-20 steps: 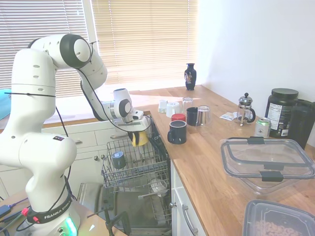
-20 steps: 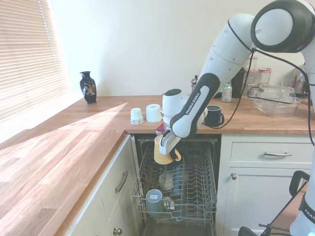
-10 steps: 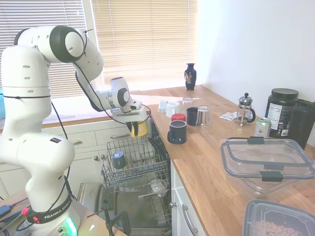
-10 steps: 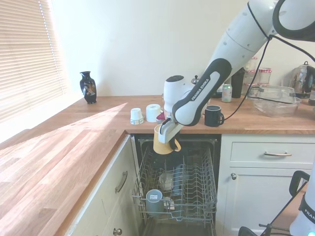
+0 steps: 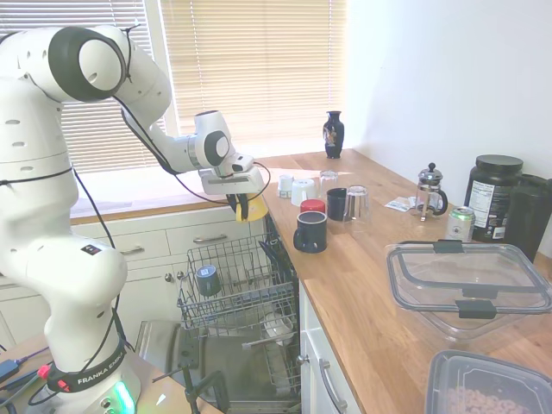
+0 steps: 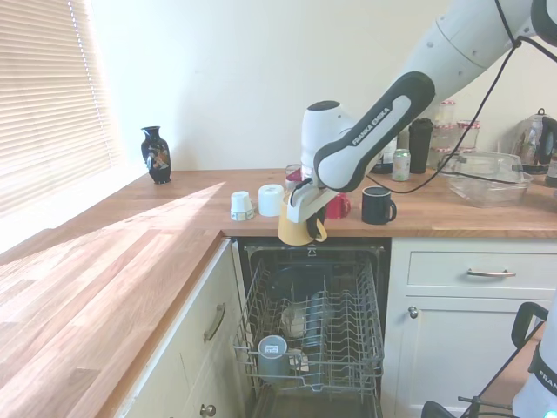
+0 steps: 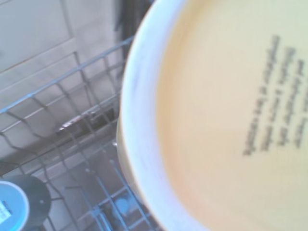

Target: Move a mug from dishwasher to table

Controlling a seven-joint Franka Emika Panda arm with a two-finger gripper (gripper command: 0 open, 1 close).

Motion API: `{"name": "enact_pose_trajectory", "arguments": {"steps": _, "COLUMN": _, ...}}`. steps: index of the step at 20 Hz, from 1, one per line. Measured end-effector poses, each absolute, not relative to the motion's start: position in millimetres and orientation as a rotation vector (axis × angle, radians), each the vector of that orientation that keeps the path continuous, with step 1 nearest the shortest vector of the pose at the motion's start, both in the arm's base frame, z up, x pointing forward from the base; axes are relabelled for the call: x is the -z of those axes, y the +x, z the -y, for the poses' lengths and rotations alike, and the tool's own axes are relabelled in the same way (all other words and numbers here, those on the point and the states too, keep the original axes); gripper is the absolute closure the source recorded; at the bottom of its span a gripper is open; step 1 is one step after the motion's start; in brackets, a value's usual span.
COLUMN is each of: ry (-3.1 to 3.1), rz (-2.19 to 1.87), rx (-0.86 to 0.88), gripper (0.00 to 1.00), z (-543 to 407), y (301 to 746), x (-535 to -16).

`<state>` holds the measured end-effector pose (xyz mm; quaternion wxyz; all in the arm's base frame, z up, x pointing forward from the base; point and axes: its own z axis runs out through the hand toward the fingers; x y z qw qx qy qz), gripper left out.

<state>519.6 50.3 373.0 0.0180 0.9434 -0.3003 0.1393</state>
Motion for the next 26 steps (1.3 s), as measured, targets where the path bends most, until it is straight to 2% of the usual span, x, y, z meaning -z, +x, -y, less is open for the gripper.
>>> {"name": "enact_pose_trajectory", "arguments": {"steps": 10, "ry": 2.89, "rz": 1.001, "rx": -0.379, "gripper": 1.0, "z": -6, "y": 530, "x": -391}}
{"name": "enact_pose_trajectory", "arguments": {"steps": 26, "ry": 2.857, "rz": 1.072, "rx": -0.262, "gripper": 1.0, "z": 20, "y": 590, "x": -380}}
